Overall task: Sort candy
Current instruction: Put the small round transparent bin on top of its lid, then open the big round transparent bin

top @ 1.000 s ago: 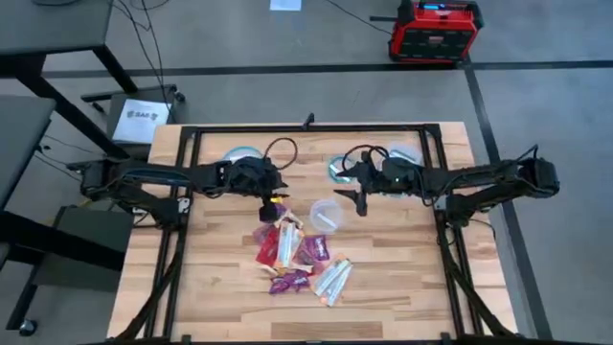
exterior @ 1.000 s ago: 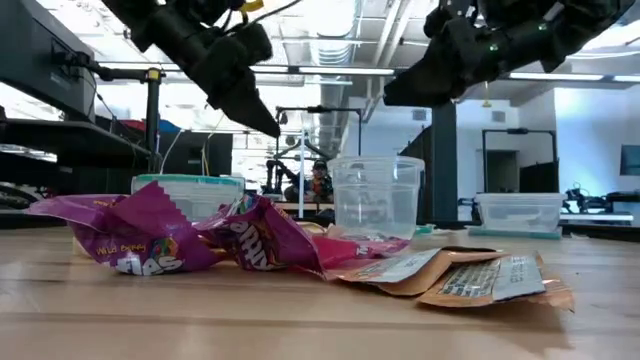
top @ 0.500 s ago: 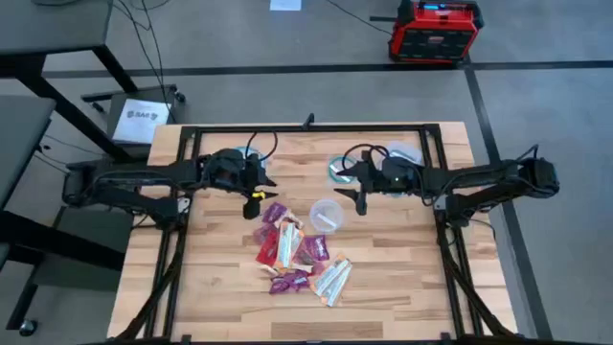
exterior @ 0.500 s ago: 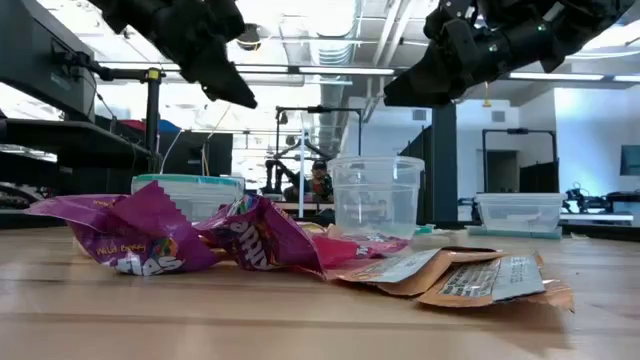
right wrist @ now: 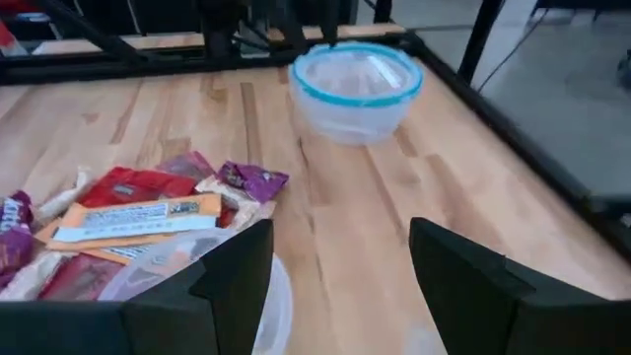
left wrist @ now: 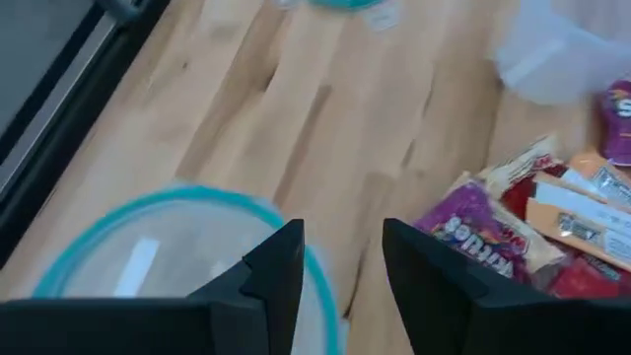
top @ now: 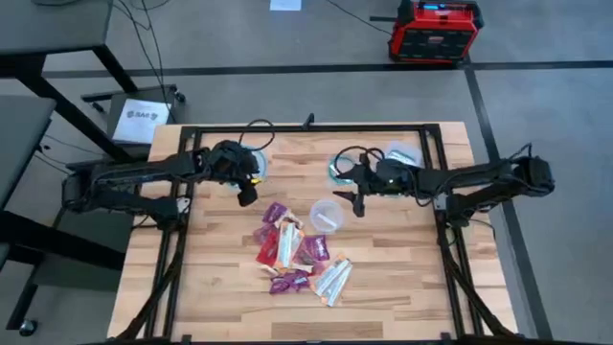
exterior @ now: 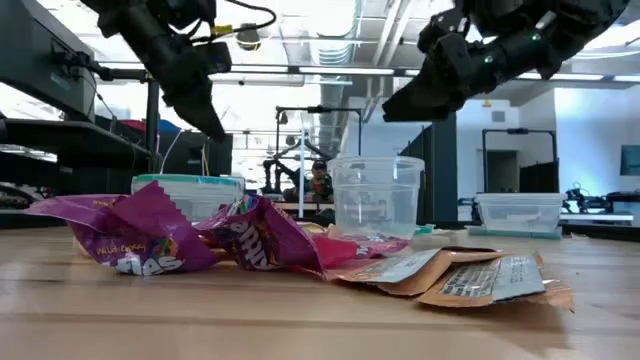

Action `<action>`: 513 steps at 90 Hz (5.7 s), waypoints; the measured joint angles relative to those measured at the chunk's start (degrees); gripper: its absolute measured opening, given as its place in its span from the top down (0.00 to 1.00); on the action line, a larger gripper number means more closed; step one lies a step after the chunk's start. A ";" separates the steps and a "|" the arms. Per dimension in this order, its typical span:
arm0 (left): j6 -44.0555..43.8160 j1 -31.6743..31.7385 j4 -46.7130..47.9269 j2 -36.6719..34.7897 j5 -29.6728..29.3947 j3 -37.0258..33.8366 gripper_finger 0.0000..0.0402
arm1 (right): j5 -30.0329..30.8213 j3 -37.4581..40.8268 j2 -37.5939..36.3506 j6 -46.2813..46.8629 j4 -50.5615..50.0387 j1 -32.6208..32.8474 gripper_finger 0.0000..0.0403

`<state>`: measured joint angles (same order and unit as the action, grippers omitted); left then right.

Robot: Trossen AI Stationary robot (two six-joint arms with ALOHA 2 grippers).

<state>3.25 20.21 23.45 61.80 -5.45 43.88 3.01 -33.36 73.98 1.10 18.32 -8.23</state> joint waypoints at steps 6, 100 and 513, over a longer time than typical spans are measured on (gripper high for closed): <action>0.10 1.11 0.50 0.15 0.00 0.00 0.68 | -0.01 0.00 2.73 0.49 1.40 0.00 0.45; -0.46 3.67 -0.26 0.15 0.04 -3.80 0.68 | -0.16 -25.28 22.56 7.60 -38.77 1.64 0.69; 7.90 -4.38 -25.58 26.62 14.94 1.03 0.68 | -6.25 -5.30 42.98 10.49 40.05 4.07 0.53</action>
<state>11.15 15.83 -2.13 88.42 9.49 44.91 -3.24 -38.67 116.96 11.60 58.37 -4.16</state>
